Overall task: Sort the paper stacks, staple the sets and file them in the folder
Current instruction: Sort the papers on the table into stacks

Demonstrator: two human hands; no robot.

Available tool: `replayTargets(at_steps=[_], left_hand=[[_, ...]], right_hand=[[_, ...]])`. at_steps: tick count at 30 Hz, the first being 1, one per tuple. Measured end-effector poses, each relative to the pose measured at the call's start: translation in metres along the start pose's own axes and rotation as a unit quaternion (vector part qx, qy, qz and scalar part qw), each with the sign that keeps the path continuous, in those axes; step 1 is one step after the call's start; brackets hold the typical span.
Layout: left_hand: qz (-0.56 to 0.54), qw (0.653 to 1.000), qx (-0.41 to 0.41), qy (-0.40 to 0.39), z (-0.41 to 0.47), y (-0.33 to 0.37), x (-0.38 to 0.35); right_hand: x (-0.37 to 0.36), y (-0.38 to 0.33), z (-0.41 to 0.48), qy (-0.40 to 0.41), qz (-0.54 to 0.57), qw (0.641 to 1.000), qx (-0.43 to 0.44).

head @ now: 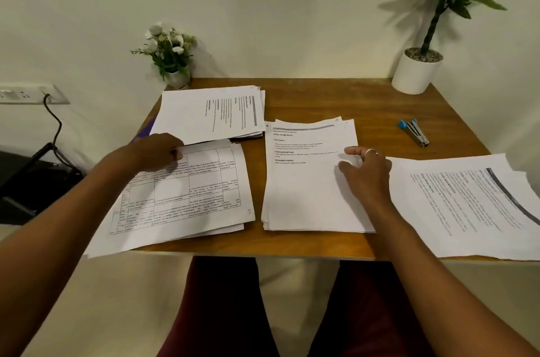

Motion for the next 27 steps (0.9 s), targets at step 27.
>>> replayTargets(at_steps=[27], left_hand=[[-0.198,0.976,-0.023,0.085,-0.006,0.174,-0.063]], right_hand=[[-0.006,0.015,0.016,-0.054,-0.051,0.997,-0.021]])
Point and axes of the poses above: each hand's wrist, its own z-axis towards the middle knuckle, its own x-axis out of the back of the hand, y = z × x, the point moved 2 cm from there along z, towards the middle knuckle, and after that the axes turned 6 degrees about x, right-handed, at the moved point
